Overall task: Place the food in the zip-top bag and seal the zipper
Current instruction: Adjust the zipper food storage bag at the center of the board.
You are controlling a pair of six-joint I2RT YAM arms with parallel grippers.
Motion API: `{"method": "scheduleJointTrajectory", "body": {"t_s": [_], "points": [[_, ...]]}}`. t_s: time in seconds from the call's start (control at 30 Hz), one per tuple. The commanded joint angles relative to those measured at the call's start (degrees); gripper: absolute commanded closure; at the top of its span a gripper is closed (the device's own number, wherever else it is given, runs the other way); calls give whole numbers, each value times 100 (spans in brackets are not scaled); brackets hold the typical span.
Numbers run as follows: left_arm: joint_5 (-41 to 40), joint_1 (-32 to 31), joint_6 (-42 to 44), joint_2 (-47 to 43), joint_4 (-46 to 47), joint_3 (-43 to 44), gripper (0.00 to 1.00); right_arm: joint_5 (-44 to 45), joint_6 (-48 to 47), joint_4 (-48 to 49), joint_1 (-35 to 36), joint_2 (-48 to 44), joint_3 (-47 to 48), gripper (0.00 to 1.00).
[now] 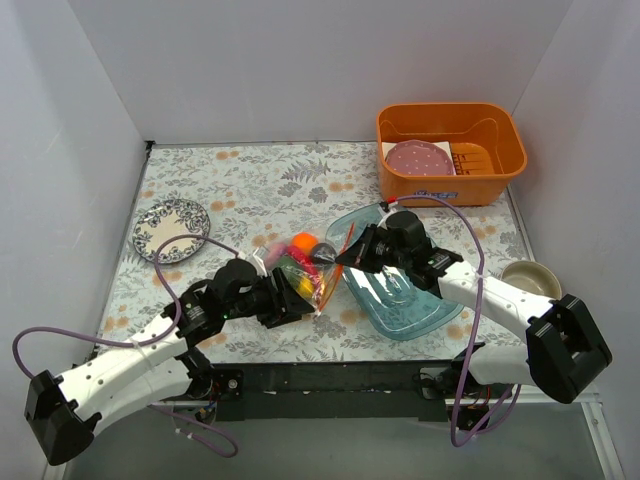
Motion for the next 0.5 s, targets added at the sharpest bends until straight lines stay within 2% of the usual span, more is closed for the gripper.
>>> {"method": "scheduleJointTrajectory", "body": {"t_s": [0.0, 0.3, 0.47], "points": [[-176, -41, -592, -567, 203, -352, 52, 116, 170, 451, -11, -185, -30, 99], [-193, -103, -1163, -445, 1230, -827, 51, 54, 231, 487, -11, -176, -39, 99], [-228, -112, -1409, -357, 1592, -1082, 54, 54, 240, 469, -11, -237, -47, 99]]}}
